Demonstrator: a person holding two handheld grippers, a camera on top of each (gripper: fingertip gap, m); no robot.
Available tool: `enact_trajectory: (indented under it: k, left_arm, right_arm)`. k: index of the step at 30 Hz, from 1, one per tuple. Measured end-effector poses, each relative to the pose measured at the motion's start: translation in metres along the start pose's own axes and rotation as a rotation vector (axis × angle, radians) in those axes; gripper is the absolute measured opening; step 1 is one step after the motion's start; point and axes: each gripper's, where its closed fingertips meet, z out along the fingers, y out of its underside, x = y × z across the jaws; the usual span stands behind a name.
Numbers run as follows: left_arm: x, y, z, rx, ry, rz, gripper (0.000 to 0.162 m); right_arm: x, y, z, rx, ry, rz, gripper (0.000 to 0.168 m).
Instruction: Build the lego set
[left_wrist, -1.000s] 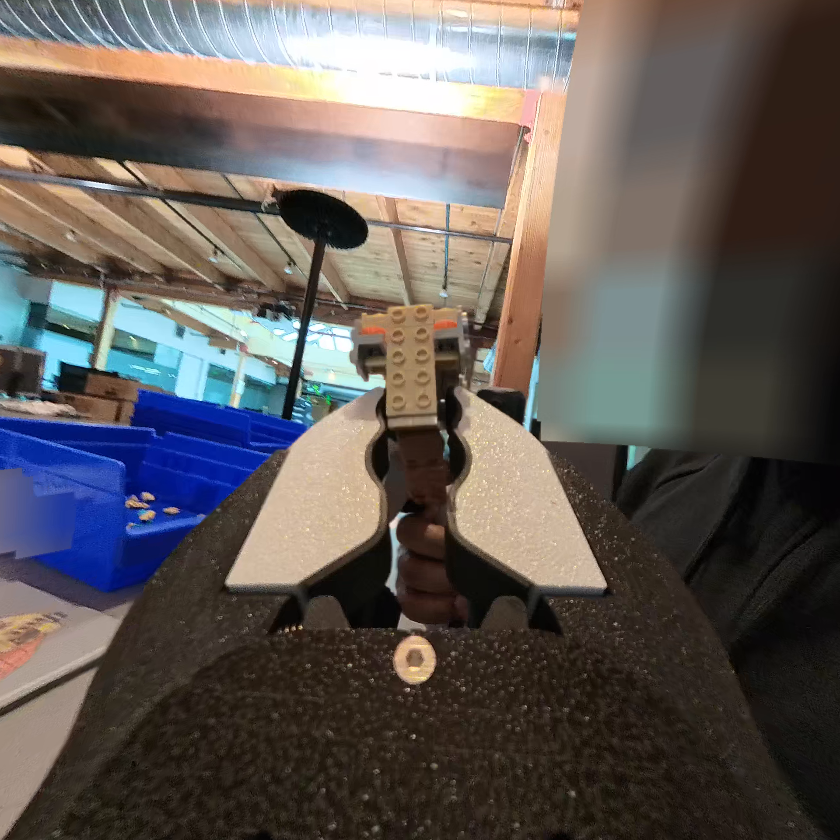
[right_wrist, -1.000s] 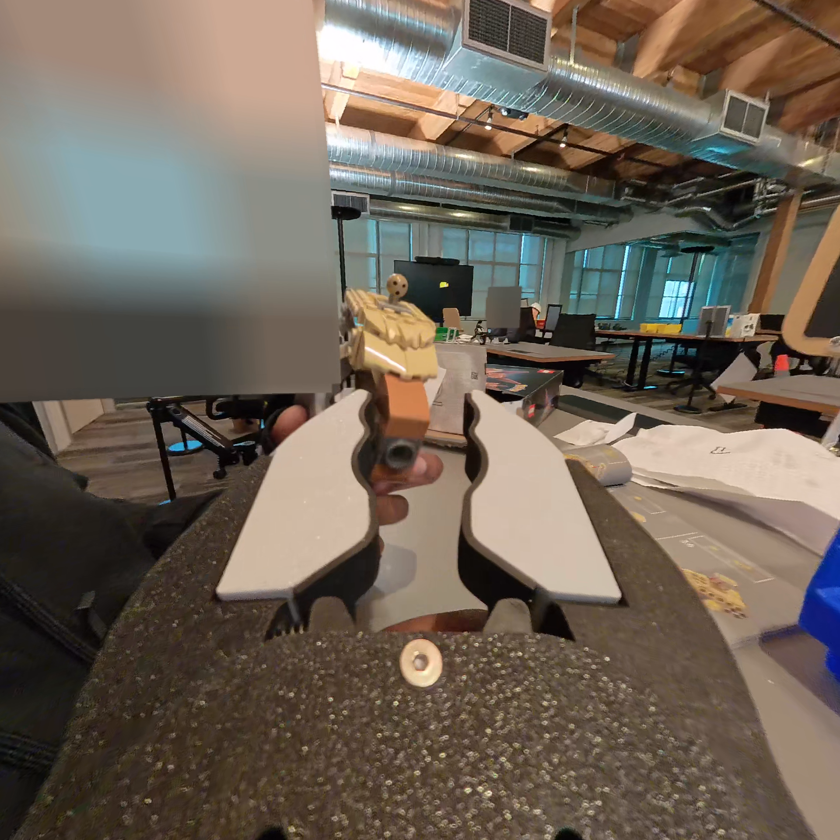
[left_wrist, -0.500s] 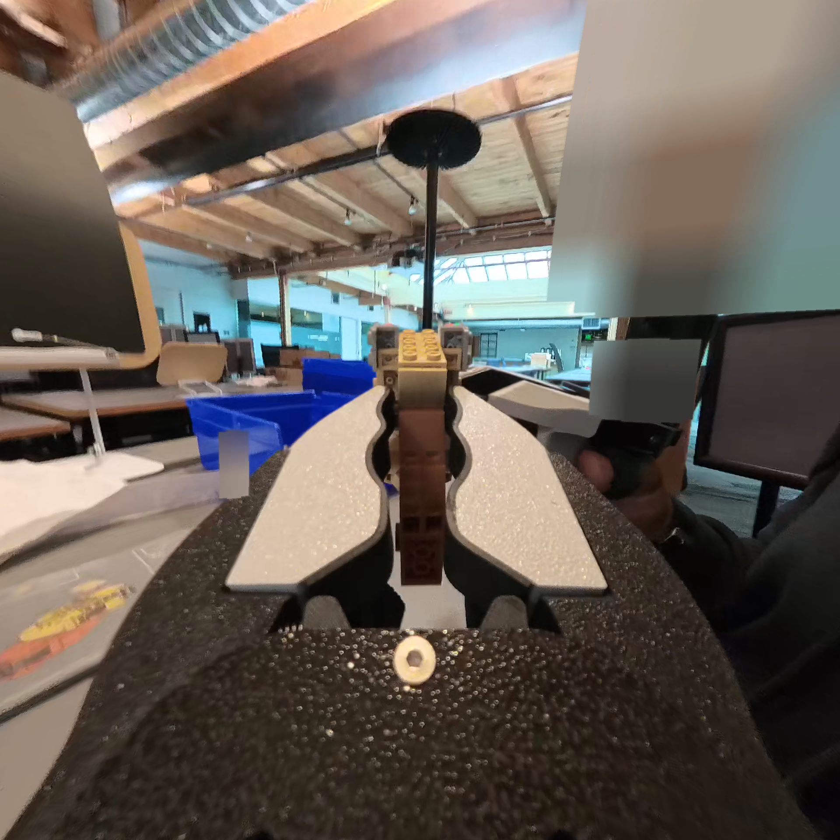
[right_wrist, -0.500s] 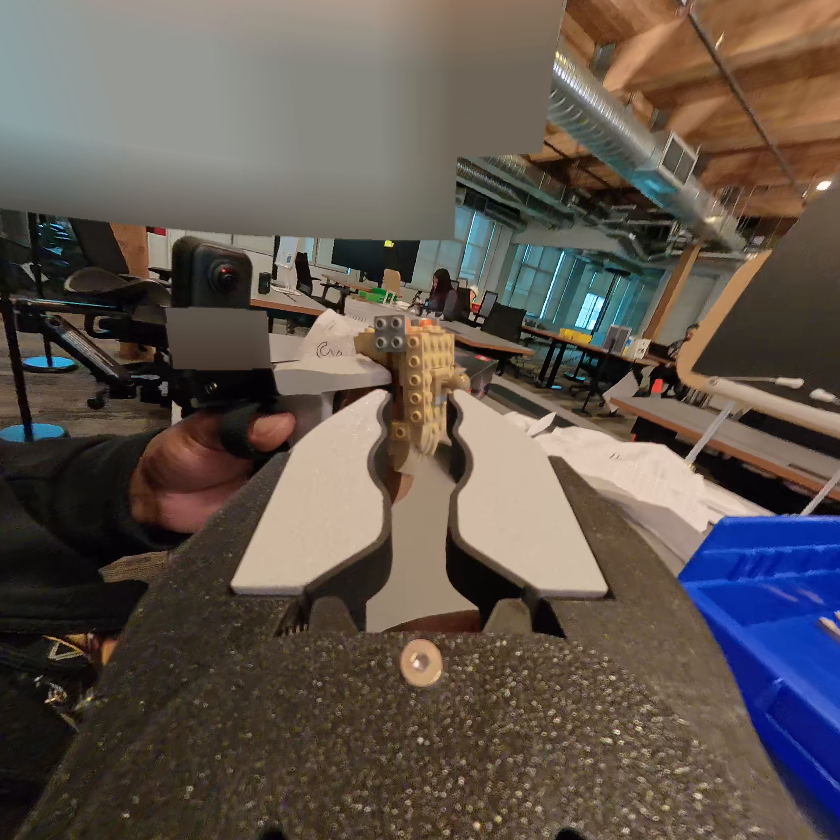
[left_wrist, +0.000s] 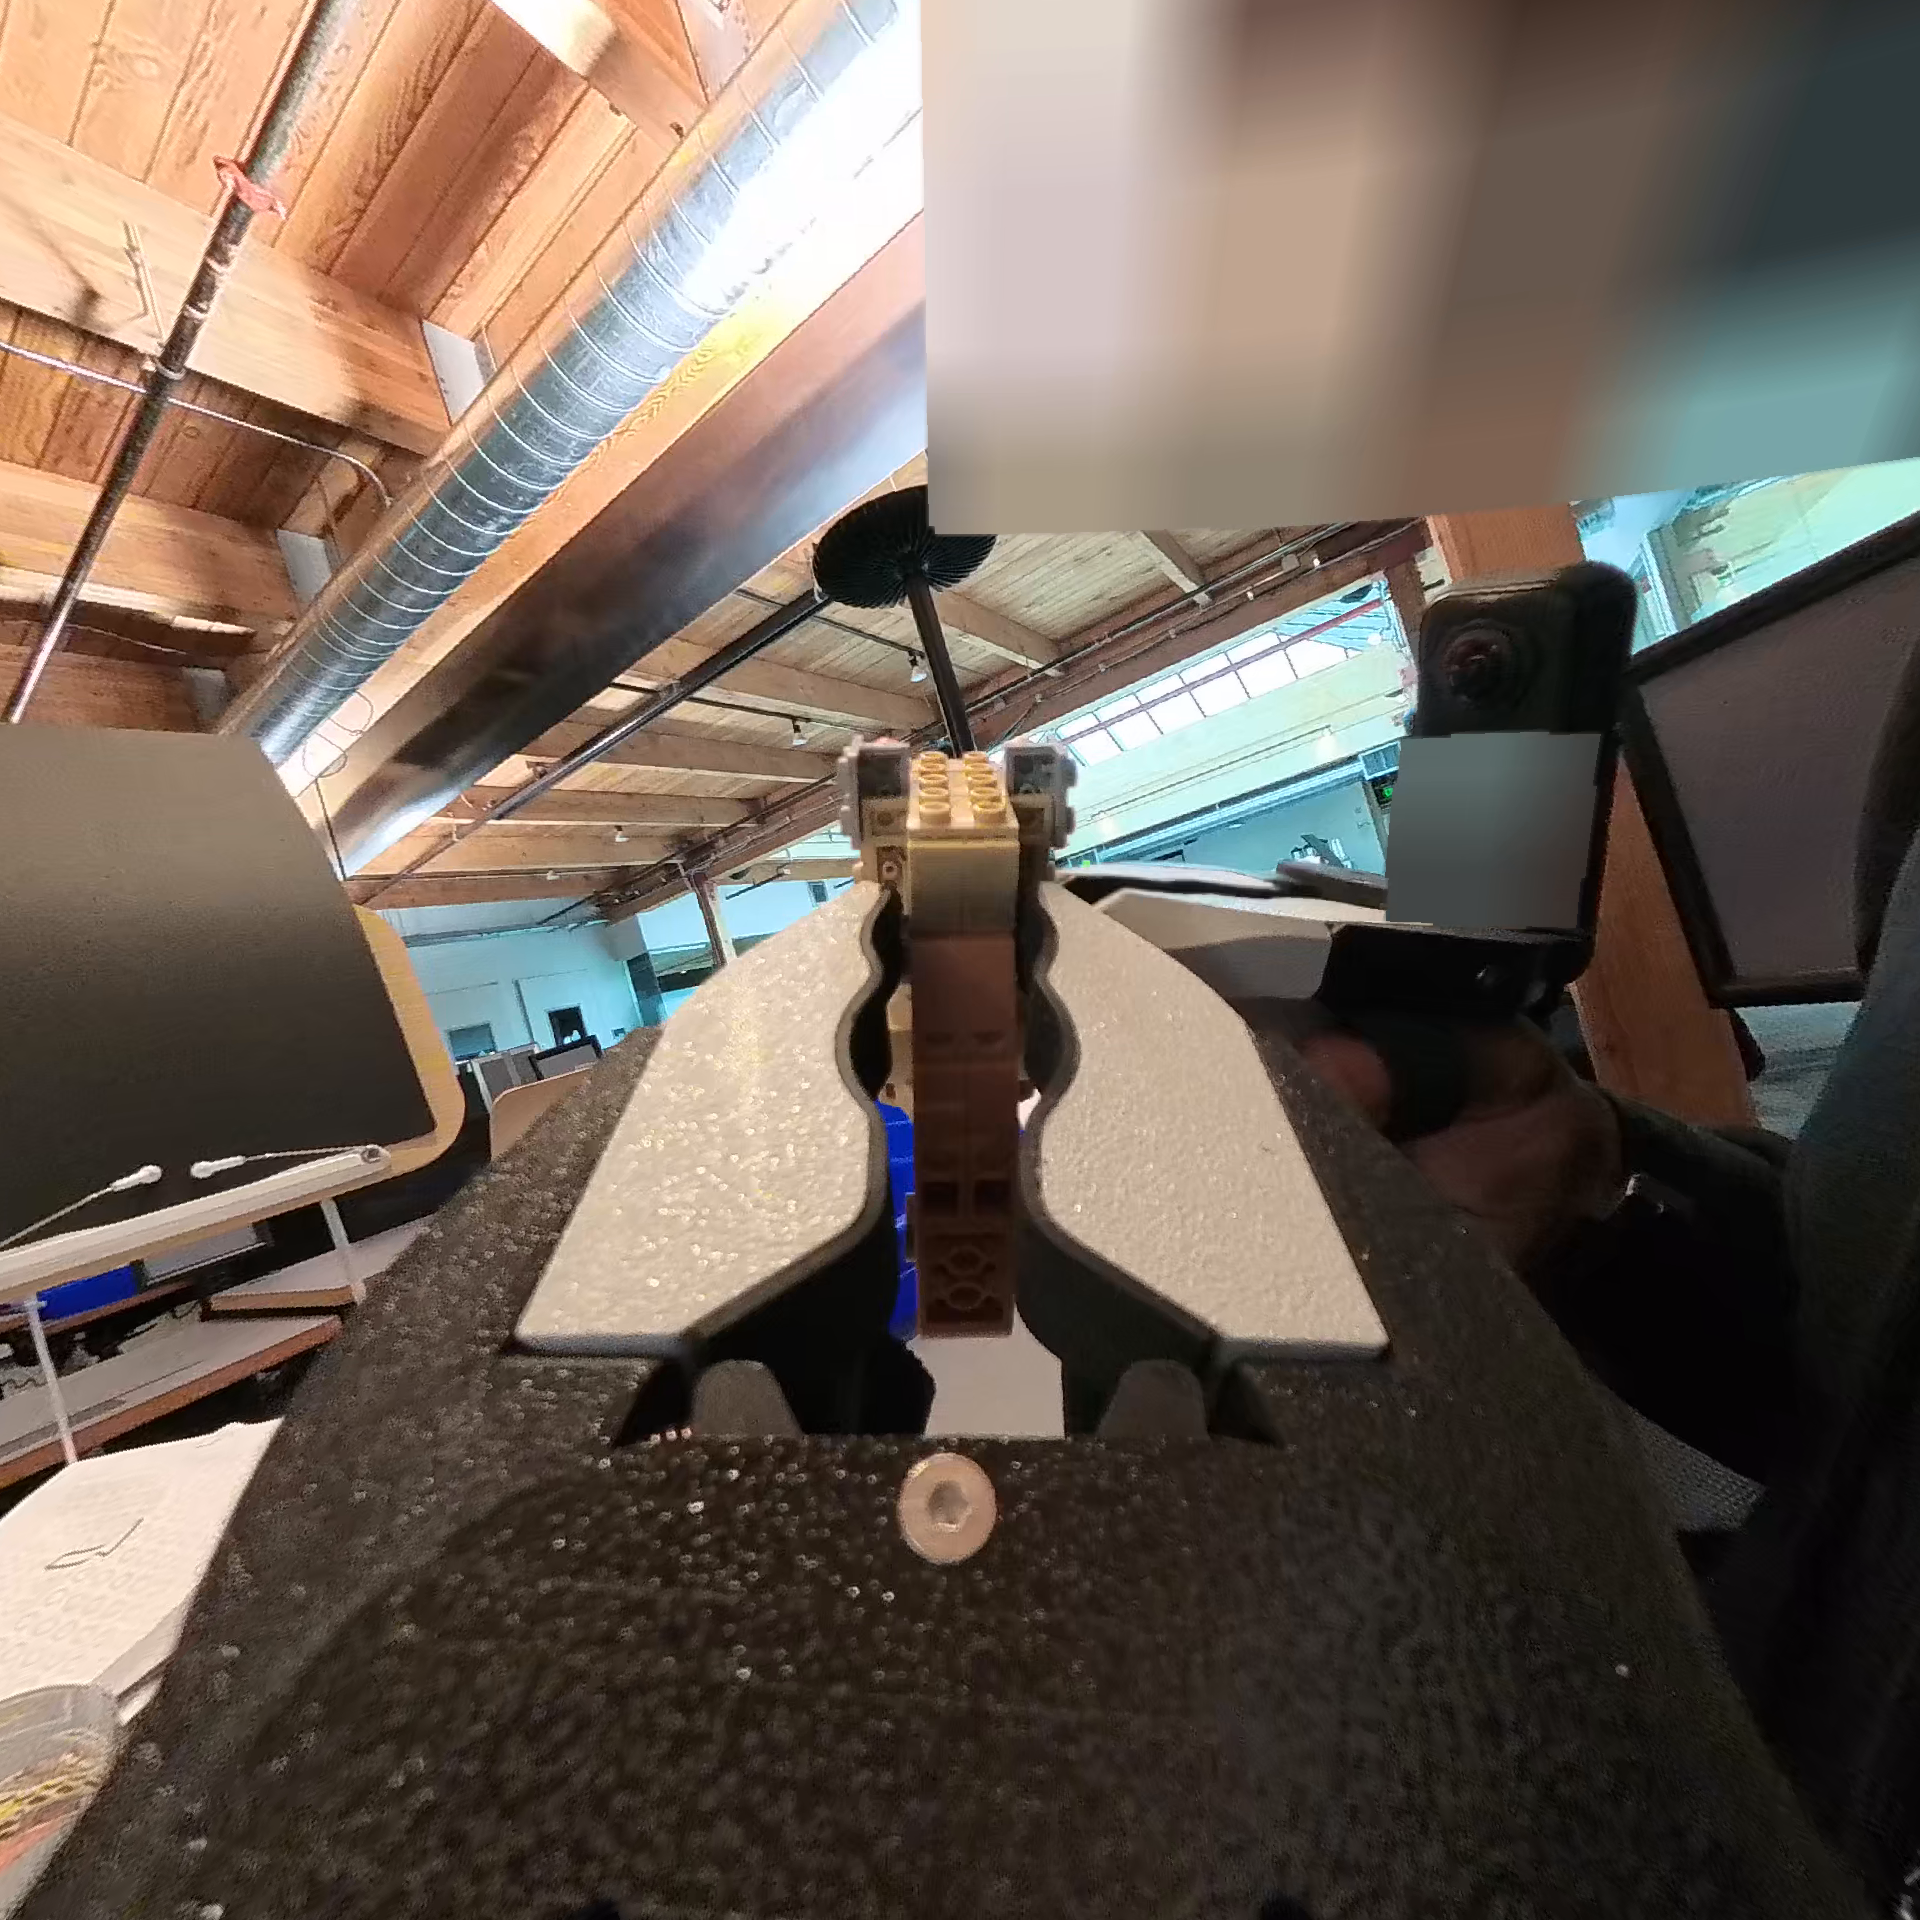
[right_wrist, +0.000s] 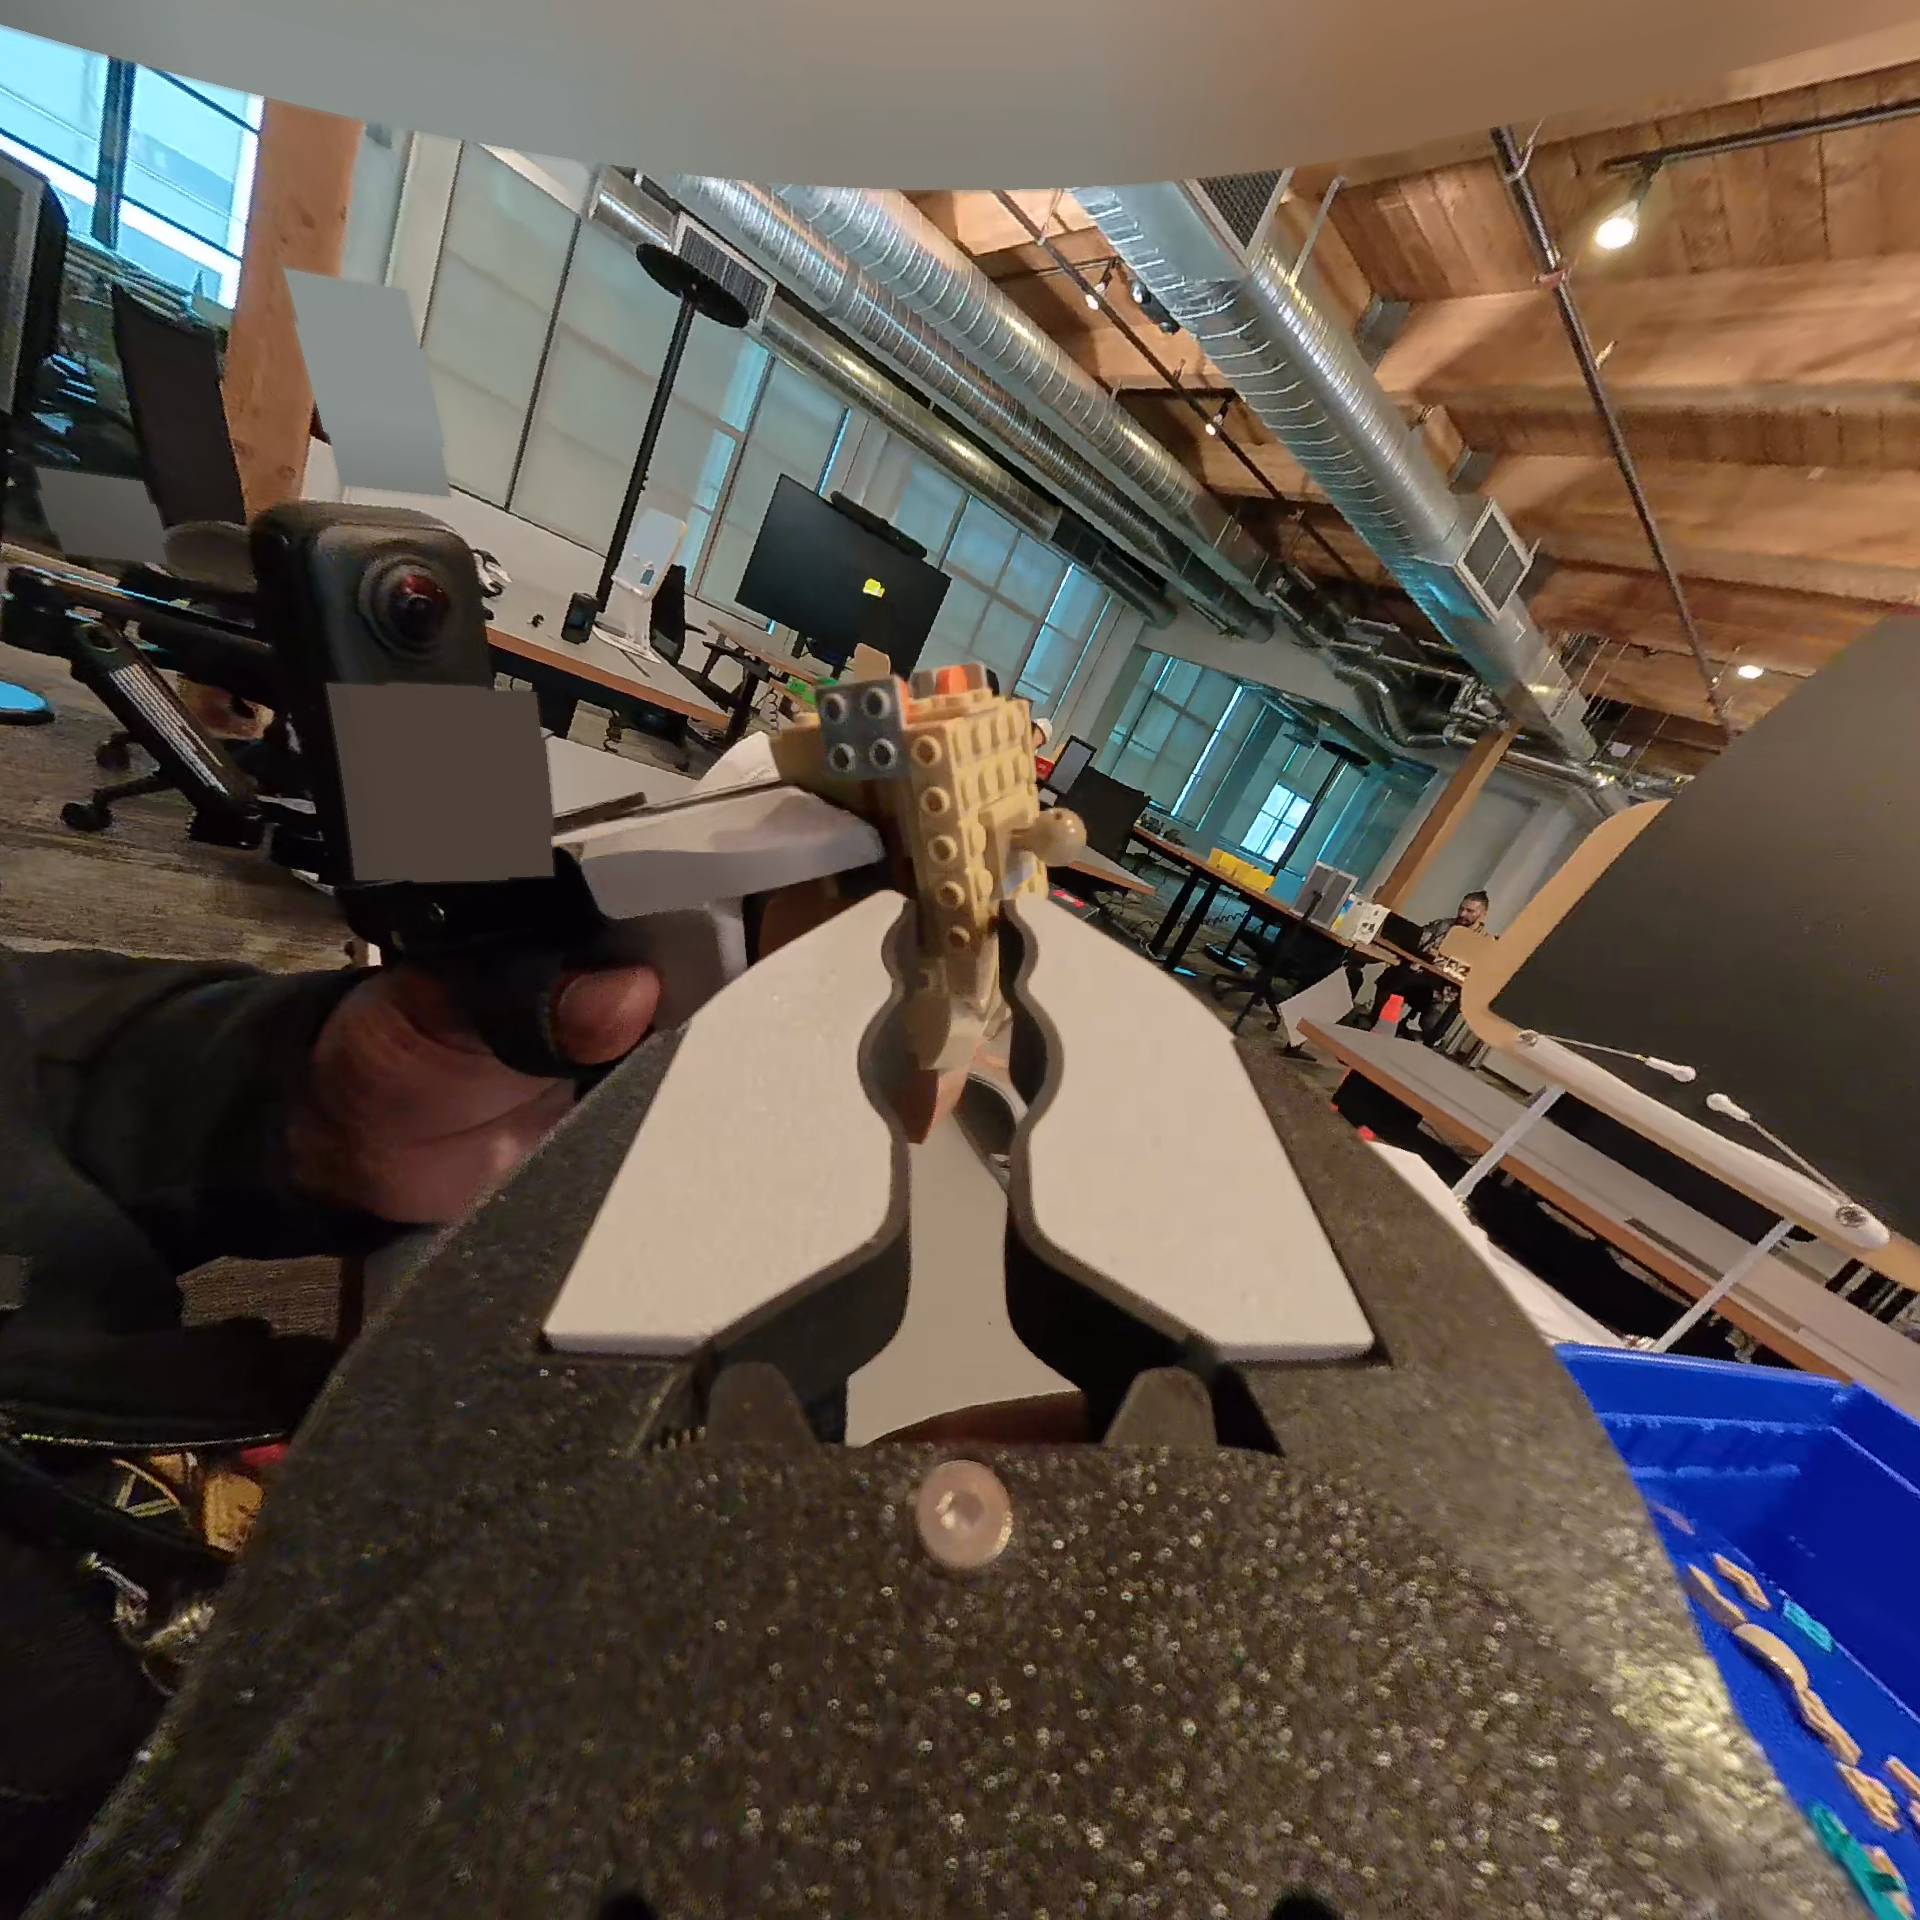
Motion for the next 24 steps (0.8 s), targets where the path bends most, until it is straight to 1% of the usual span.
enact_trajectory:
  k: [13,19,24]
  left_arm:
    - [0.003,-0.0008,0.0006,0.006,0.008,0.01,0.021]
    - [0.0059,-0.002,0.0002,0.01,0.02,0.016,0.021]
    - [0.0065,-0.0015,0.0006,-0.002,0.013,0.071,0.021]
  right_arm:
    - [-0.0013,-0.0012,-0.0021,-0.013,0.069,-0.198,0.011]
    - [-0.0038,-0.0013,-0.0042,-0.023,0.027,-0.2,0.011]
    - [-0.0033,-0.0017,-0.0047,0.0,-0.015,-0.119,0.012]
